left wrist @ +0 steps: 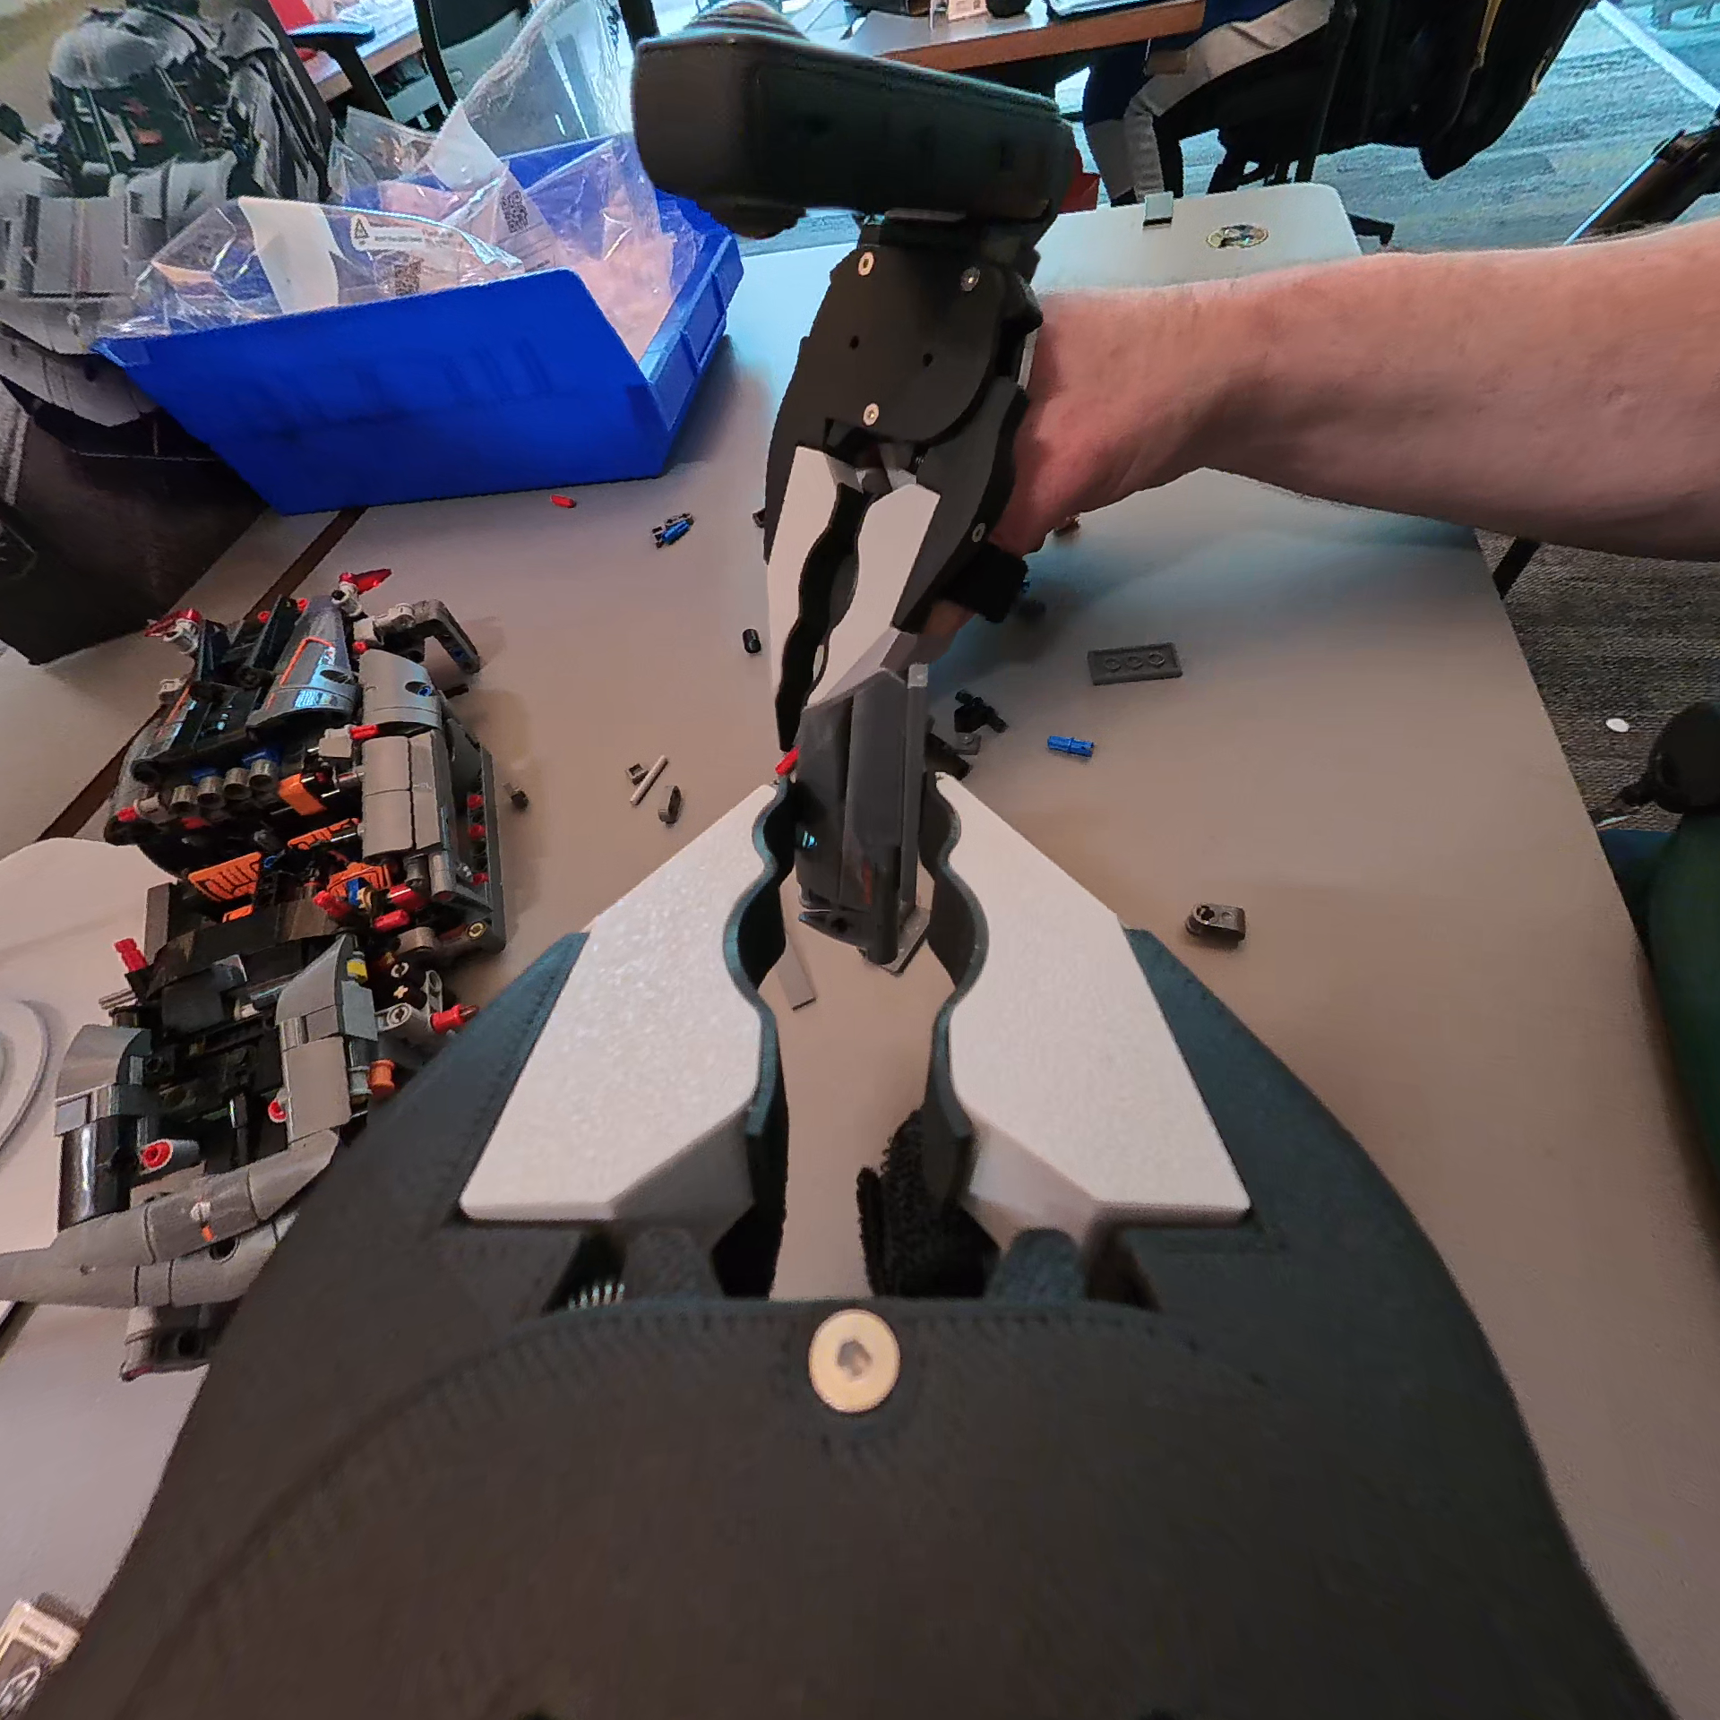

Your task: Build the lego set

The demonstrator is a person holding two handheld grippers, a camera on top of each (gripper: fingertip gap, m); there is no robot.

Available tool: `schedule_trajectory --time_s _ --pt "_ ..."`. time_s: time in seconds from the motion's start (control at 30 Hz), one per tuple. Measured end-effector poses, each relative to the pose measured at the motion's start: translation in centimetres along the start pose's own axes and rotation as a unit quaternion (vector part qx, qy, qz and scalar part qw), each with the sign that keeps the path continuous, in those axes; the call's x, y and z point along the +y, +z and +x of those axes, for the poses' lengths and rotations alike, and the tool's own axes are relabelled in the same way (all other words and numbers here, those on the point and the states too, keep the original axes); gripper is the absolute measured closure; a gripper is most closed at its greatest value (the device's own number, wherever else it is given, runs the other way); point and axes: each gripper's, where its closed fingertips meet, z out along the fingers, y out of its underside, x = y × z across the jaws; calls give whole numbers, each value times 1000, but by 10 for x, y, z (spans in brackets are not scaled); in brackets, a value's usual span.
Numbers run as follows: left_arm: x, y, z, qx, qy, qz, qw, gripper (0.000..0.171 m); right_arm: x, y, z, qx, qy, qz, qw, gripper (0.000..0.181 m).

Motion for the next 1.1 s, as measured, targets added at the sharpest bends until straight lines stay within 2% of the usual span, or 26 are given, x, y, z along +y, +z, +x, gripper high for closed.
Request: schedule_trajectory --time_s 0.33,0.5,0.7,0.87,1.1 --pt "0 2 -1 9 -15 11 1000 148 -4 2 -5 -31 -1 21 999 180" --pt "-4 -1 -4 15 -26 37 999 147 -35 -20 -34 -67 -39 103 992 181" --pt "-9 -3 -5 20 -30 59 998 147 -76 -53 -81 -124 -104 207 965 181" --pt "-11 -5 -5 34 -50 72 996 147 -85 -56 -92 -106 -151 216 959 181" --pt "-7 0 -4 42 -52 64 996 147 -87 -50 -97 -105 -166 213 957 181"
